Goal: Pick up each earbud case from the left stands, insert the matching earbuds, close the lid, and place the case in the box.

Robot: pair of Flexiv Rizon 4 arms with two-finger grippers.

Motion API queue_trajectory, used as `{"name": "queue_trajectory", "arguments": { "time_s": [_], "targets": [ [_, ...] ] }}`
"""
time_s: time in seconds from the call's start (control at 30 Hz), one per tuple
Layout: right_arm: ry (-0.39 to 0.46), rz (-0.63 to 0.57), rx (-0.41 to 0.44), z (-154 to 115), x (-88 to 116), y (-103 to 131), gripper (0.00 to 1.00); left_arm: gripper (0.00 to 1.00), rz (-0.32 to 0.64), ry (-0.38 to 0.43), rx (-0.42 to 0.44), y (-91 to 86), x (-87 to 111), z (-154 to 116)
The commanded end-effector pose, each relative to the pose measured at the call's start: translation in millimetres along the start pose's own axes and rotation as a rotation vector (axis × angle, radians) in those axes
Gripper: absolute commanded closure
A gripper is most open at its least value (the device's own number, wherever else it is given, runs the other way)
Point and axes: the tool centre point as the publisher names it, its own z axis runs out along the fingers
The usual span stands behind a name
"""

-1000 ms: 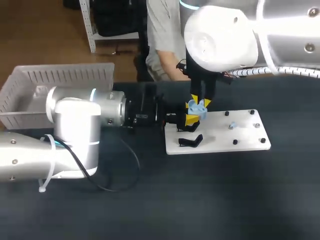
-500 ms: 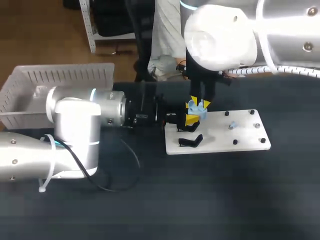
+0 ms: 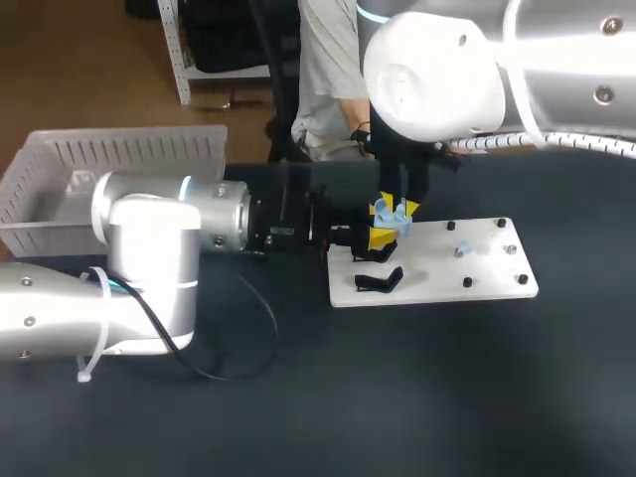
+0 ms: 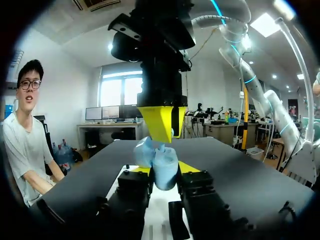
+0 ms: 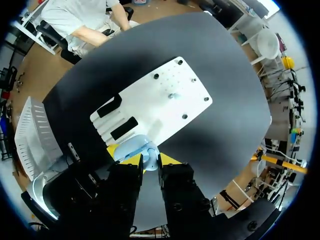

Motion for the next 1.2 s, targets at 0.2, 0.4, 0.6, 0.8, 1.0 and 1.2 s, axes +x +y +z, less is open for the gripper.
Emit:
{"name": "queue_trajectory", "arguments": {
  "time_s": [0.2, 0.4, 0.6, 0.8, 1.0, 1.2],
  "targets": [
    [0.001, 0.010, 0.010, 4.6, -1.6, 3.0, 1.00, 1.00, 0.004, -0.004, -0.006, -1.0, 0.8, 0.0],
    [0.005, 0.016, 0.018, 7.1, -0.5, 4.7, 1.00, 1.00, 0.004, -0.004, -0.006, -1.0, 0.8, 0.0],
    [0.010, 0.028, 0.030, 10.4, 0.6, 5.5, 1.00, 1.00, 0.004, -0.004, -0.006, -1.0, 0.8, 0.0],
    [0.026, 0.049, 0.016, 9.1, 1.6, 4.2, 0.52, 1.00, 0.004, -0.004, -0.006, -1.0, 0.8, 0.0],
    [0.038, 0.063, -0.062, -10.7, 8.9, -10.1, 0.58, 1.00, 0.004, -0.004, -0.006, -1.0, 0.8, 0.0],
    [0.073, 0.010, -0.192, -34.3, 12.9, -36.7, 0.58, 1.00, 0.004, -0.004, -0.006, -1.0, 0.8, 0.0]
  ]
}}
